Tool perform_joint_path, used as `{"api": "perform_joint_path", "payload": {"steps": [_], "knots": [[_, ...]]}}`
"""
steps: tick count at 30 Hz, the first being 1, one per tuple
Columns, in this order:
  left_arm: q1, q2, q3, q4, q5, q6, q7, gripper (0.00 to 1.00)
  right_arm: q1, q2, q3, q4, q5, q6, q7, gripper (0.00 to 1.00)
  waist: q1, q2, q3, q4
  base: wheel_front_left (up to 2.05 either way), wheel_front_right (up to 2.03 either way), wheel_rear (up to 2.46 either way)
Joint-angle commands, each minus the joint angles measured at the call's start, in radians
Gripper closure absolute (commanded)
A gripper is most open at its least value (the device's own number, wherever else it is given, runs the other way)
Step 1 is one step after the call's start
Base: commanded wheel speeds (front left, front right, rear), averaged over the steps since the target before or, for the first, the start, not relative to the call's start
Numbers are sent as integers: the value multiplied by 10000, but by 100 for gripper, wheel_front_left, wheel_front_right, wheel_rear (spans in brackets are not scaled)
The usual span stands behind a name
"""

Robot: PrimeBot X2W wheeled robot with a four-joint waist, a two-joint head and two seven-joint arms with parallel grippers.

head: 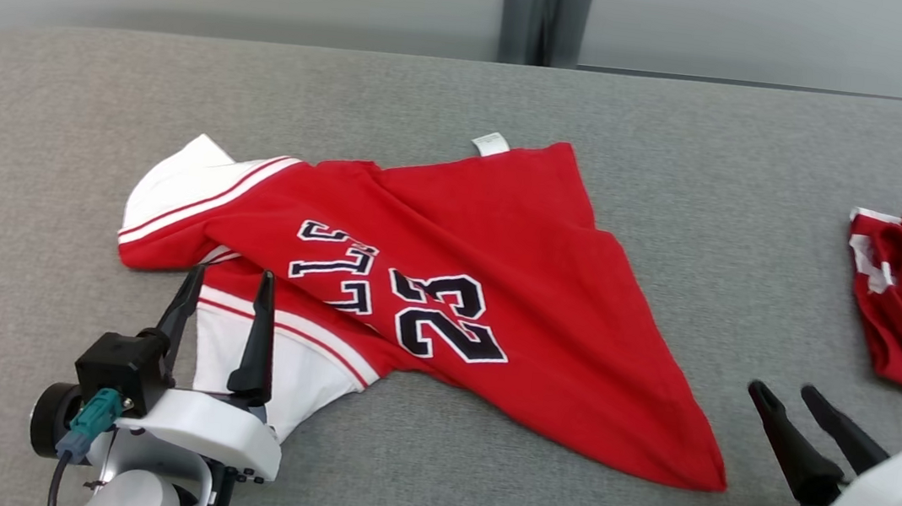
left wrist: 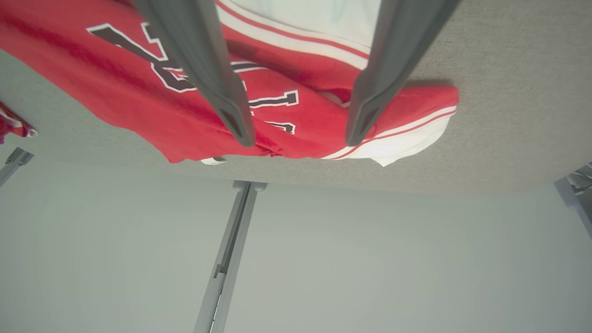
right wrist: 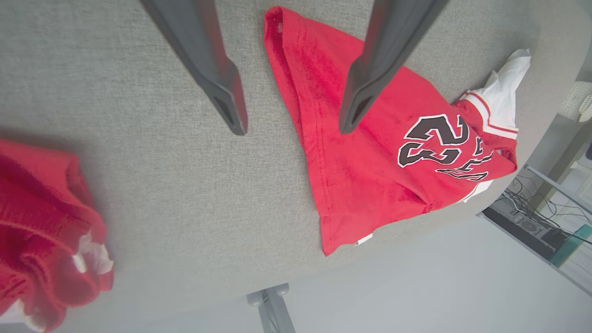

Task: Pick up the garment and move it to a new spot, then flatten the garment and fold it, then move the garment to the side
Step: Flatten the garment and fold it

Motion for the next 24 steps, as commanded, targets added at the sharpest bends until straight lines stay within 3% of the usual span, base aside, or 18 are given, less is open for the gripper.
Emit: {"api": "perform_joint_path", "payload": {"steps": [1,6,15,24], "knots": [[-26,7,-40,-47,51,-23,-25,0,-354,-124,117,-28,-125,1,189,0,0,0,28,213,0,0,0],[-266,-58,-234,-211,194,-26,34,0,-1667,-521,713,793,-316,1,768,0,0,0,264,811,0,0,0],[-665,-329,-613,-342,347,-93,65,0,-4189,-1390,1862,3621,-477,1,1286,0,0,0,815,1992,0,0,0],[-904,-589,-840,-196,337,-188,-49,0,-5345,-2030,3097,5275,-283,1,1647,0,0,0,1018,2622,0,0,0]]}}
